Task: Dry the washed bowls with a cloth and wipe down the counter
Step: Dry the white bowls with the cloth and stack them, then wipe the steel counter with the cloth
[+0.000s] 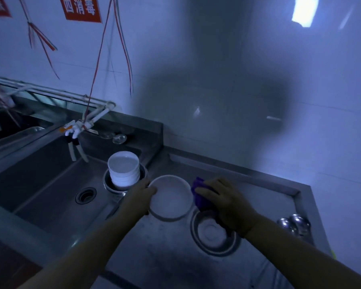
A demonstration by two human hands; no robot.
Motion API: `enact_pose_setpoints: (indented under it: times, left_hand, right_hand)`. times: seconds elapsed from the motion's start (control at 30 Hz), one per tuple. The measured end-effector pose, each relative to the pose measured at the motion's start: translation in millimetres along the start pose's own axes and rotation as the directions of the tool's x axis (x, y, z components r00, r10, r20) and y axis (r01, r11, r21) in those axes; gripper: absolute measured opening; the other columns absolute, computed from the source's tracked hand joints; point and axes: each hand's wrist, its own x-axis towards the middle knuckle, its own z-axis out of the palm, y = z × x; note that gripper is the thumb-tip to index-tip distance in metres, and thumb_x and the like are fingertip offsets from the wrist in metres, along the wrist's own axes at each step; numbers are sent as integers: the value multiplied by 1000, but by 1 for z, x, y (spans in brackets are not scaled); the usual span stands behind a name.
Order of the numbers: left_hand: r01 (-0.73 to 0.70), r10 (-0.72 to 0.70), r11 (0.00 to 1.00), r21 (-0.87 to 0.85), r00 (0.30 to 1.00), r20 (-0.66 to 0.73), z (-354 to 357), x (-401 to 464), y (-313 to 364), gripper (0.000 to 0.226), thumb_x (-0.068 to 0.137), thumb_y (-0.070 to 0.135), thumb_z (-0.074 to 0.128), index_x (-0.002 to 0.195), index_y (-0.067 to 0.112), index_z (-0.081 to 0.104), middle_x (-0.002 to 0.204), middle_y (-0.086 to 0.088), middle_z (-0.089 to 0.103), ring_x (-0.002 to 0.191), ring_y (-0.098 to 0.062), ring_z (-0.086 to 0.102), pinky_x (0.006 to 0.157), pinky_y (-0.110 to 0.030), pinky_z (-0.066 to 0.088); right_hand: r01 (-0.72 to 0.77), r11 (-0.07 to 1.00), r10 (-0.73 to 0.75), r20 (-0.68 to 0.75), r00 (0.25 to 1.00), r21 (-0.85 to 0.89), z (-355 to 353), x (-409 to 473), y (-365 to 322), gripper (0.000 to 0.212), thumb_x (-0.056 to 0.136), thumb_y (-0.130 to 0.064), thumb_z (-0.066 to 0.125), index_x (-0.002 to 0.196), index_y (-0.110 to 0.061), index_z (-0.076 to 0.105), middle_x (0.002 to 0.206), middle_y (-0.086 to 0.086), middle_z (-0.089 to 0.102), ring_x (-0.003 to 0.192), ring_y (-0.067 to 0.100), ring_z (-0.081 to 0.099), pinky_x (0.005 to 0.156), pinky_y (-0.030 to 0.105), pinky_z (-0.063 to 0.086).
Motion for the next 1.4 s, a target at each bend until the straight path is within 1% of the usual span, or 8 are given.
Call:
enact_pose_setpoints:
  times: [0.07,0.17,0.37,0.47,0.6,0.77,0.97,1.4]
  left_hand:
    - [-21,23,1000,19,995,-96,-43,35,-11,9,91,13,48,91,8,56,81,-15,56,68,-29,54,54,-34,44]
    - [-46,73,991,129,974,-215,-101,89,-25,16,93,21,48,96,9,57,93,-15,59,85,-31,55,74,-42,46]
    - [-31,112,909,415,978,-173,-151,176,-40,20,95,22,39,88,6,48,92,-16,57,73,-26,51,61,-33,37]
    - [12,81,864,503,983,-163,-153,195,-44,17,96,22,38,95,5,41,92,-12,50,78,-29,49,67,-36,35]
    - [-31,102,861,508,988,-114,-157,209,-50,20,97,20,38,102,1,41,101,-22,54,90,-40,55,67,-38,37]
    - [-93,135,834,545,990,-37,-153,222,-56,15,97,21,41,93,7,37,98,-17,48,84,-35,50,69,-39,37]
    - [-144,177,837,528,984,-11,-150,236,-73,19,96,24,44,85,10,37,88,-11,41,60,-20,38,62,-35,33]
    - [-100,151,833,544,987,-50,-150,233,-76,27,97,30,42,101,4,47,106,-19,52,82,-29,48,69,-36,34]
  right_hand:
    - [-178,982,181,-37,983,66,23,27,-10,51,57,-8,89,104,-3,68,96,18,67,82,33,64,68,44,56]
    - [-373,909,394,-90,915,186,61,53,-27,37,63,-1,83,97,1,70,92,17,67,81,29,62,70,36,54]
    - [-660,703,689,-25,724,266,107,72,-60,29,64,4,78,89,-7,69,86,0,60,78,26,59,68,17,41]
    - [-763,590,785,36,619,263,115,76,-69,36,62,10,80,90,-9,69,87,-5,59,79,24,59,69,22,41]
    - [-835,471,860,62,506,284,119,80,-70,37,65,12,76,94,-9,70,88,-3,63,84,23,60,75,27,42]
    - [-886,384,907,72,414,260,125,89,-72,35,68,7,76,98,-11,70,87,-15,58,84,18,58,73,11,34]
    - [-897,364,919,59,389,251,133,95,-75,37,66,7,78,96,-12,69,87,-4,63,82,19,59,74,24,39]
    - [-908,293,929,134,344,298,141,93,-81,34,71,2,76,98,-17,67,89,-7,62,85,18,60,75,23,41]
